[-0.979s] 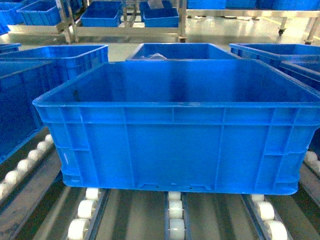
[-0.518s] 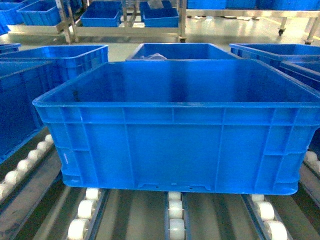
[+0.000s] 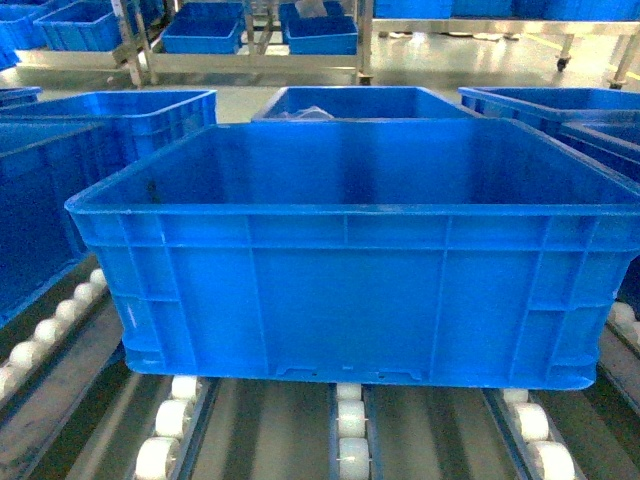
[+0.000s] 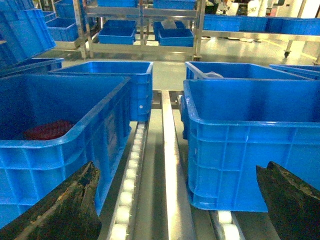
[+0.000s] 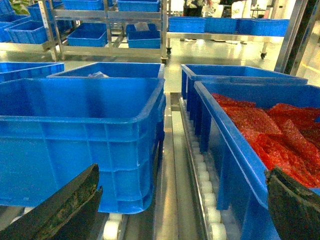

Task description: Place box next to blue box on left shelf

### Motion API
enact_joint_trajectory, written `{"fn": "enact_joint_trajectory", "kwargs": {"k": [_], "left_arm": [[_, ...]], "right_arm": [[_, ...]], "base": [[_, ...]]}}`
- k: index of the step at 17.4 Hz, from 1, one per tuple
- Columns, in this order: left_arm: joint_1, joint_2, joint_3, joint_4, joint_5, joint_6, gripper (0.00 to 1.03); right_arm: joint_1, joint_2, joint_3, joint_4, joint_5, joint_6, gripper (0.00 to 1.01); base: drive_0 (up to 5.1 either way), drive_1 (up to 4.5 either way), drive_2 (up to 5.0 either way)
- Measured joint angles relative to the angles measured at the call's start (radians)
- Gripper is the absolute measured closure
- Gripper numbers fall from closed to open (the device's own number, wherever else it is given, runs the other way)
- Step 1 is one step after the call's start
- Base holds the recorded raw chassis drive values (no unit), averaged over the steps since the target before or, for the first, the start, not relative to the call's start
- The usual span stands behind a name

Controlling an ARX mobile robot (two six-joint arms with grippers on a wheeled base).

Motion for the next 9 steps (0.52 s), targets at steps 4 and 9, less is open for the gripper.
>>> {"fn": "enact_joint_trajectory", "kwargs": {"k": [4,9], "left_arm": [[0.000,0.000,0.000,0.000,0.000,0.000,0.05],[0.000,0.000,0.000,0.000,0.000,0.000,0.05]], "right_arm": [[0.000,0.000,0.000,0.000,0.000,0.000,0.03],[0.000,0.000,0.000,0.000,0.000,0.000,0.03]], "base": [[0.0,0.00,0.0],[0.0,0.00,0.0]]}}
